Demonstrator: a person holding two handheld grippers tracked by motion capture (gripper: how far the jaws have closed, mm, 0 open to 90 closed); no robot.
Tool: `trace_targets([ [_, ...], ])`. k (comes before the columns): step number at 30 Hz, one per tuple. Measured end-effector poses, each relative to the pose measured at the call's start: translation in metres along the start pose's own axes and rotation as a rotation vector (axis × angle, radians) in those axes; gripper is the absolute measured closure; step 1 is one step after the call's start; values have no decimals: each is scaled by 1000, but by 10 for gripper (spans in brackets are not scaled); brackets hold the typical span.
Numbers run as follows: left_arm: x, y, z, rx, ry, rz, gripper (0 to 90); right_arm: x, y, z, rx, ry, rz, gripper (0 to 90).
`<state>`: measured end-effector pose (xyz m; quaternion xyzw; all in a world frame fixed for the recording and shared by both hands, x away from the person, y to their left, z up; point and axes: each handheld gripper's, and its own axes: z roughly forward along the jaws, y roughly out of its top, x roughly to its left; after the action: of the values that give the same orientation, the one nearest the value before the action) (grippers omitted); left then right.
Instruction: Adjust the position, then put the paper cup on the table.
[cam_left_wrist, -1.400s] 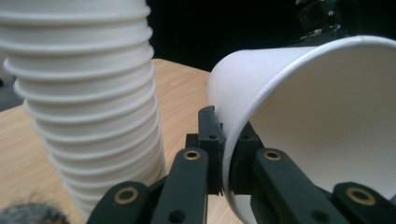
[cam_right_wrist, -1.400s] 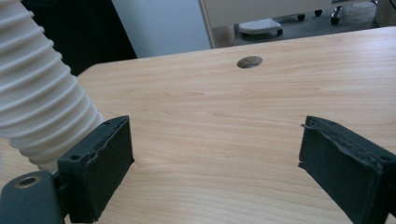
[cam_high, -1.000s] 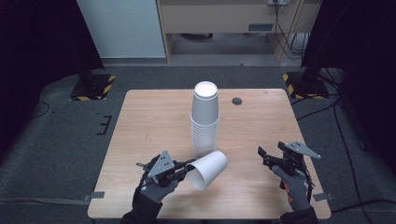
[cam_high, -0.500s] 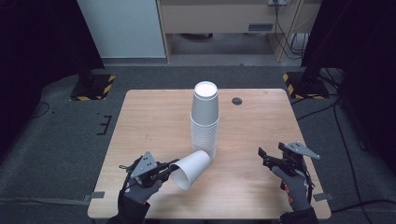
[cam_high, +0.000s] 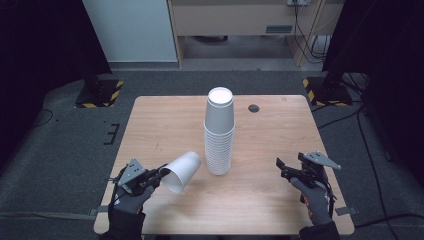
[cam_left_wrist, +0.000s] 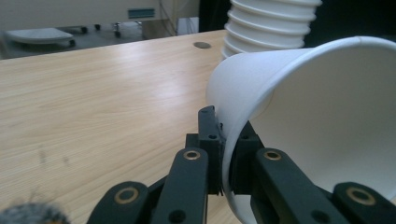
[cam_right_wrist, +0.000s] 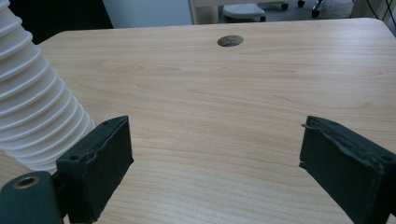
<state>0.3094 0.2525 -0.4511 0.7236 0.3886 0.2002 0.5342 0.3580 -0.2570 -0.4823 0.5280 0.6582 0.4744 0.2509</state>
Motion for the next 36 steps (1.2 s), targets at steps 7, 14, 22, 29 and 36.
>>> trace_targets([
  [7,15,3,-10,30,80,-62,854,-1,0,1,8,-5,-4,95],
  [14,19,9,-10,82,114,-87,854,-2,0,0,11,-8,-8,94],
  [22,29,16,-7,179,132,-112,853,-4,0,1,18,-18,-11,94],
  [29,36,24,-1,281,174,-115,855,-4,-2,3,37,-35,-42,94],
  [36,44,41,10,393,201,-124,855,-3,-3,2,49,-35,-51,93],
])
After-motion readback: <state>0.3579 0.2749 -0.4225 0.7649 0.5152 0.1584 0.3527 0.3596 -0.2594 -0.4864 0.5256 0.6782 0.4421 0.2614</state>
